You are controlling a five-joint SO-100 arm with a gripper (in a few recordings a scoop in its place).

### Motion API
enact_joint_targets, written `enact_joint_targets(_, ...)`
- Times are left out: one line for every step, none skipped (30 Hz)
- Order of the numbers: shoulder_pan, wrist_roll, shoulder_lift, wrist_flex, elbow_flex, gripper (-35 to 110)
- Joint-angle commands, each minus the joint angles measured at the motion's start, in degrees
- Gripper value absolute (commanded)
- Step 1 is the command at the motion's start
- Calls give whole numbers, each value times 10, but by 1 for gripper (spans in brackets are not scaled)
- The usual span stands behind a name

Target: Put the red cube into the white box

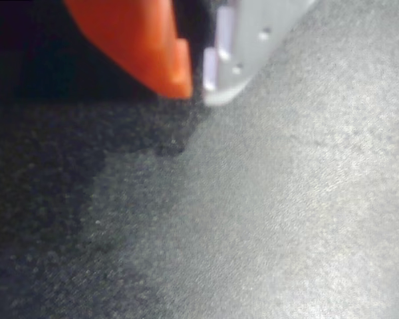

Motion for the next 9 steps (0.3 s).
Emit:
enact_joint_targets(0, -4, 4, -1, -2, 0)
enact_joint_targets(0, -4, 4, -1, -2, 0)
enact_joint_targets(0, -4, 4, -1, -2, 0)
enact_joint_targets(0, -4, 4, -1, -2, 0)
enact_joint_targets(3, -4, 4, -1, -2, 0)
enact_joint_targets(5, -4, 4, -1, -2, 0)
enact_joint_targets(4, -4, 4, -1, -2, 0)
enact_joint_targets(4, -4, 4, -1, -2, 0)
enact_joint_targets(4, -4, 4, -1, -2, 0)
